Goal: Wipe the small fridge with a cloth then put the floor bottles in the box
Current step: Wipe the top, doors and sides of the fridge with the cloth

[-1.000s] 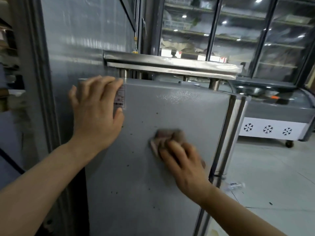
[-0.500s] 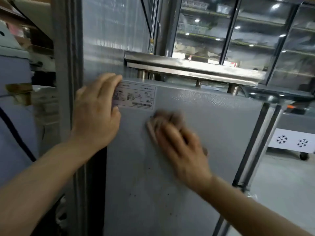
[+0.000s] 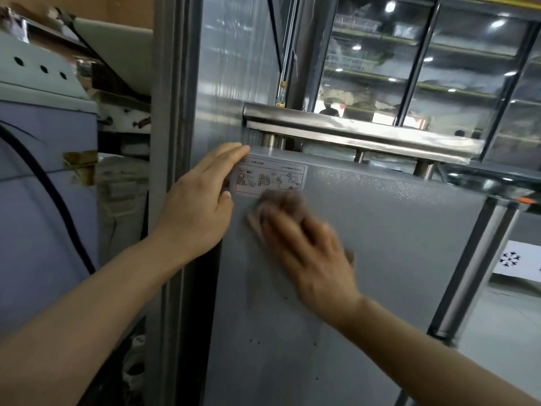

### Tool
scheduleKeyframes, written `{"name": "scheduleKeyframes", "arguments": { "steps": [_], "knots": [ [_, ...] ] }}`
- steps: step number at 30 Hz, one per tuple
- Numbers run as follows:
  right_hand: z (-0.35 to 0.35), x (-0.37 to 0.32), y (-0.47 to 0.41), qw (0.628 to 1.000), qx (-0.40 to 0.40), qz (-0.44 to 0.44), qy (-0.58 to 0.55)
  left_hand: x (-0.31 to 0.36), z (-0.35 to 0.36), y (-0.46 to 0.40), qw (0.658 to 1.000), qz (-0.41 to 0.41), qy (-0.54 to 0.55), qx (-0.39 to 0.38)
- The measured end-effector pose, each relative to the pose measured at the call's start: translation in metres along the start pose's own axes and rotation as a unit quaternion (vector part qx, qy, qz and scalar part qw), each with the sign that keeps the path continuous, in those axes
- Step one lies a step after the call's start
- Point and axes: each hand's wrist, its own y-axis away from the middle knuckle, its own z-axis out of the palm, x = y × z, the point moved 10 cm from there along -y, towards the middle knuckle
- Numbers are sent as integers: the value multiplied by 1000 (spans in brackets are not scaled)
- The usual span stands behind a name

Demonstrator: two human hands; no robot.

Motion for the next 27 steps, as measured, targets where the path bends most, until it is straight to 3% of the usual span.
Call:
{"name": "scheduleKeyframes", "arguments": {
  "steps": [2,4,11,13,18,23,27],
  "knots": [
    [10,-28,22,995,-52,-84,2,-3,-3,2,999,-19,30,-25],
    [8,-28,22,993,-66,-94,-3,-7,-9,6,998,-33,48,-35],
    [-12,27,-73,994,31,107,20,-21,-30,24,998,-53,34,-14],
    [-5,11,-69,995,30,92,9,-30,-30,30,997,-66,22,-15],
    [15,-47,-21,995,-58,-79,17,-43,-29,47,996,-85,14,-30],
    [-5,-2,-91,998,-20,18,63,-44,-26,55,996,-81,20,-30],
    [2,-4,-97,996,-12,-8,85,-49,-19,64,996,-86,10,-30]
  ]
}}
